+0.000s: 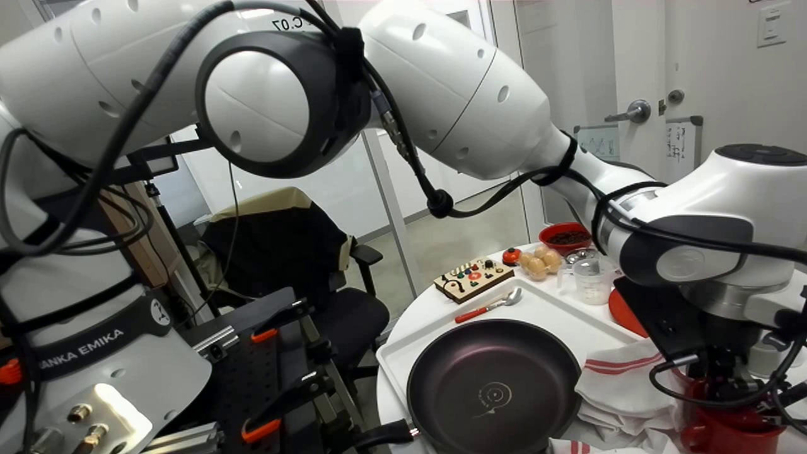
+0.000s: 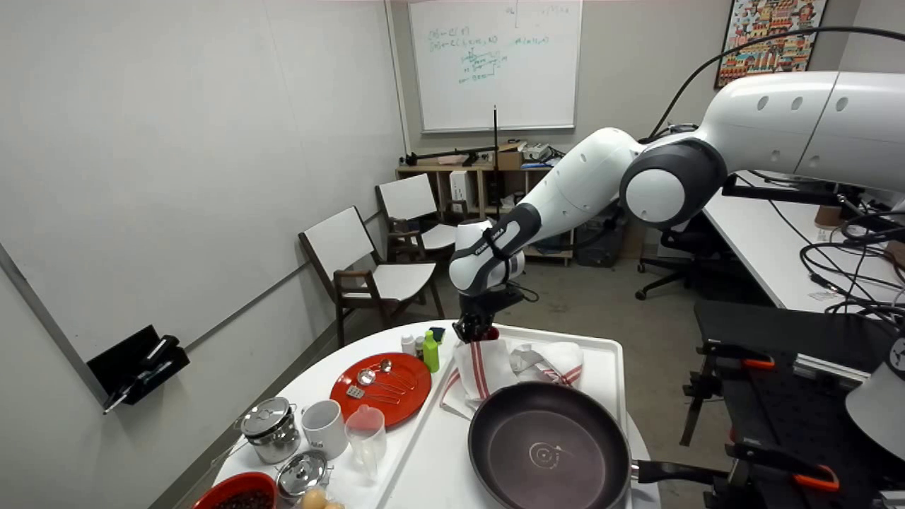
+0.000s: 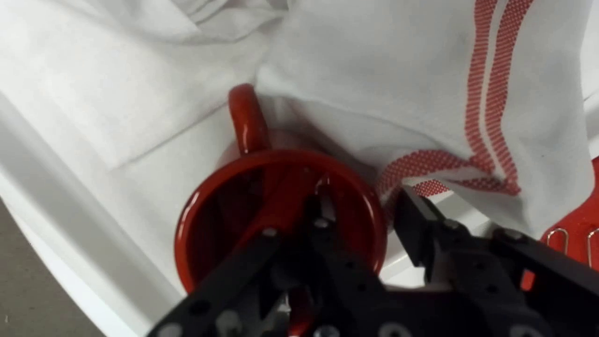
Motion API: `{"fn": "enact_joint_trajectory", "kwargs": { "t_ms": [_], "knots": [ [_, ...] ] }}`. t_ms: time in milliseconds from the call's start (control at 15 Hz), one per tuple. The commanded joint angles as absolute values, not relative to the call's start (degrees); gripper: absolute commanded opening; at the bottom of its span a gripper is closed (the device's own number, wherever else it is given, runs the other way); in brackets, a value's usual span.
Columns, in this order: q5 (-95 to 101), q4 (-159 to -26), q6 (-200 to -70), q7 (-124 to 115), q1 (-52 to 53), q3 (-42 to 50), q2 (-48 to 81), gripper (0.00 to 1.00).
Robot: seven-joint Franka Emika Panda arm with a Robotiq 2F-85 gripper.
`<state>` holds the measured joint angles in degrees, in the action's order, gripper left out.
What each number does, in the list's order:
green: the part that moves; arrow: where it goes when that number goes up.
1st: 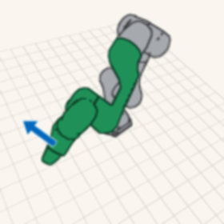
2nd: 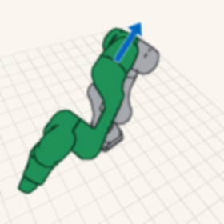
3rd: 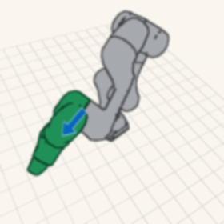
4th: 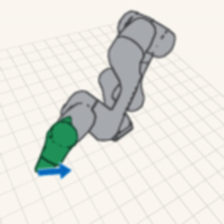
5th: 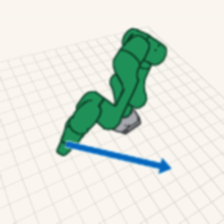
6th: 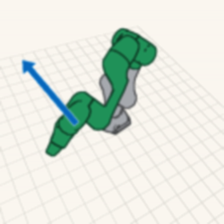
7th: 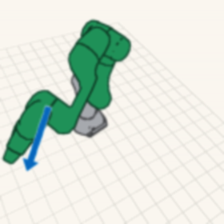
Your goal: Put the fork and knife in the red cup and move it to the right
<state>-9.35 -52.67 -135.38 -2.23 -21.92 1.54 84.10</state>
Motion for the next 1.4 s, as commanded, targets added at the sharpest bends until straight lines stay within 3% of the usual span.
{"fn": "enact_joint_trajectory", "kwargs": {
  "t_ms": [0,67,1333],
  "knots": [
    [-9.25,-53.12,-137.13,-2.19,-21.56,2.19,84.10,0.06],
    [-9.23,-53.12,-137.50,-2.30,-21.54,2.29,84.10,0.00],
    [-7.30,-50.82,-143.40,-2.52,-21.62,5.67,83.83,0.02]
  ]
}}
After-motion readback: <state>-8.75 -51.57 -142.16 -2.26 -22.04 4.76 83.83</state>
